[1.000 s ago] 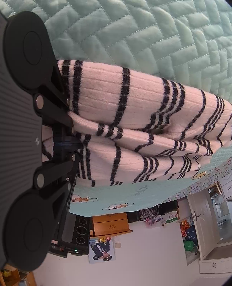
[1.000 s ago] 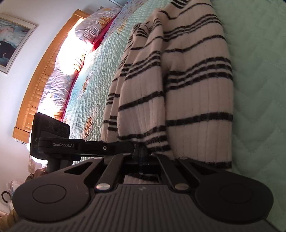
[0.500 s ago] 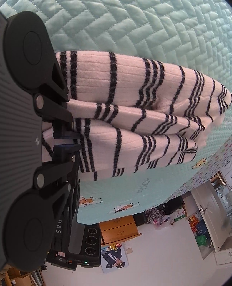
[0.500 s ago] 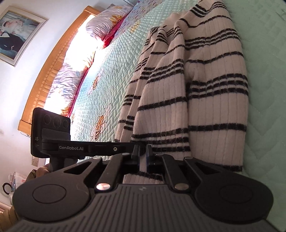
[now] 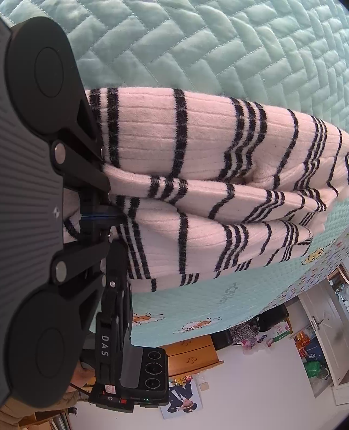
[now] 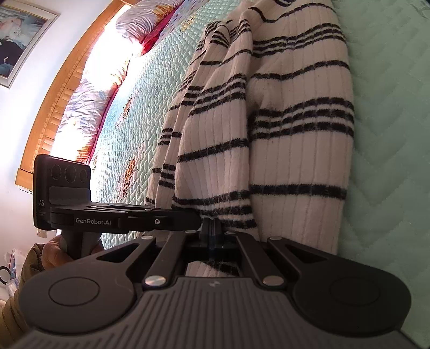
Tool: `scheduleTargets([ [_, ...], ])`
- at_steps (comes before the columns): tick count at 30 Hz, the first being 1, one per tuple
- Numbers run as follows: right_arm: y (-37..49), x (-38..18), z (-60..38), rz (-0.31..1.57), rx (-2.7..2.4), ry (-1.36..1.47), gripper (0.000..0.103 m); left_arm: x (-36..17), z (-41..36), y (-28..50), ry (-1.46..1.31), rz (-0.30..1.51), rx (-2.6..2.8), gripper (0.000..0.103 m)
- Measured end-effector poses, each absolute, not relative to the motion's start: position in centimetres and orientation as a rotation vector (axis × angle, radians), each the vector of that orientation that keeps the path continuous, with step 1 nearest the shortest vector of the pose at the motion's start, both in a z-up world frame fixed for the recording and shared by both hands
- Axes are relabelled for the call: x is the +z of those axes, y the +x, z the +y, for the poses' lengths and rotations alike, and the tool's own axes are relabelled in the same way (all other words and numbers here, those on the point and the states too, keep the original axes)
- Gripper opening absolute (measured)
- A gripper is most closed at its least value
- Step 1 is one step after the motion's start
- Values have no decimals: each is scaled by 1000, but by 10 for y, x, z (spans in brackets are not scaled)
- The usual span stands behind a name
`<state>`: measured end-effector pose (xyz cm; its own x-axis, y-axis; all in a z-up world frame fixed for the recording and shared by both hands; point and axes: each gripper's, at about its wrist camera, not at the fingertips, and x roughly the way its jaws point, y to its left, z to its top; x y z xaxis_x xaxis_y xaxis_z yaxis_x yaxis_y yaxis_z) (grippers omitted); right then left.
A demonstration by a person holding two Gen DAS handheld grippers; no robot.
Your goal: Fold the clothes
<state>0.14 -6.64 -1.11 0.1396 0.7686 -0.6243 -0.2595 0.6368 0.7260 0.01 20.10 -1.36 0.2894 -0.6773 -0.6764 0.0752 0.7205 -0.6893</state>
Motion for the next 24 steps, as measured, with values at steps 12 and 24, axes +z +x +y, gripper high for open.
scheduleTargets([
  [12, -3, -26, -121, 1187, 756, 662, 0, -19, 210, 0, -649, 1173, -584, 3],
  [24, -14, -31, -122, 1170, 729, 646, 0, 2, 211, 3, -687, 1162, -581, 8],
])
